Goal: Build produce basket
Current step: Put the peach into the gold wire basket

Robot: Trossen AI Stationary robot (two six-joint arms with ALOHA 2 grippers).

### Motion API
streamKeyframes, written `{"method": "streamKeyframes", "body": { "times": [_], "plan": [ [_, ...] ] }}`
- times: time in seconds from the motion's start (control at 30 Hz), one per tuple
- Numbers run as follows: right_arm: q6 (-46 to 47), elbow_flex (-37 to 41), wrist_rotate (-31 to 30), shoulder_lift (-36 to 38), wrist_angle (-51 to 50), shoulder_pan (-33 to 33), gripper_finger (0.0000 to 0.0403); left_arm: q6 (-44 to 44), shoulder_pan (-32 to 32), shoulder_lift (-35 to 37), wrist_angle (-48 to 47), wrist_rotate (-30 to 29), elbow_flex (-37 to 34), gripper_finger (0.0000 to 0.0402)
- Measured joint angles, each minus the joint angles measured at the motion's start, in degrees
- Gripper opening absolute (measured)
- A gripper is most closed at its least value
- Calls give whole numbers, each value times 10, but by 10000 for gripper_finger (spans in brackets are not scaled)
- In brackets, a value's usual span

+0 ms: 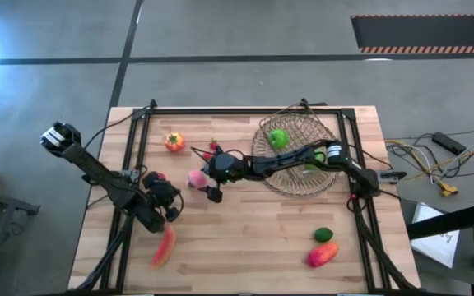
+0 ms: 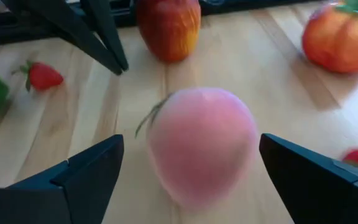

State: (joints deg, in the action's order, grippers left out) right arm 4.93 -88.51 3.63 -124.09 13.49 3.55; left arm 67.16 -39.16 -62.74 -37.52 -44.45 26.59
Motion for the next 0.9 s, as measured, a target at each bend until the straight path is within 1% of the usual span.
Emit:
{"method": "streamKeyframes", "body": {
  "times": [0.1,0.27,0.37,0.53,0.63,0.77,0.9],
  "plan": [
    [0,-22,16,-25,-6,3,370,0,13,0,6,0,-11,1],
    [0,-55,24,-60,-11,6,370,-4,27,1,37,0,-38,1],
    [-14,-79,34,-83,-11,6,370,-4,29,0,43,-1,-41,1],
    [-26,-115,83,-111,-12,6,370,-5,31,0,46,-8,-47,1],
    [-33,-122,89,-118,-12,6,368,-6,32,0,57,-11,-55,1],
    [-55,-121,90,-116,-13,5,352,-6,32,0,59,-12,-56,1],
    [-72,-120,88,-110,-15,3,318,-6,32,1,58,-12,-54,1]
  ]
}}
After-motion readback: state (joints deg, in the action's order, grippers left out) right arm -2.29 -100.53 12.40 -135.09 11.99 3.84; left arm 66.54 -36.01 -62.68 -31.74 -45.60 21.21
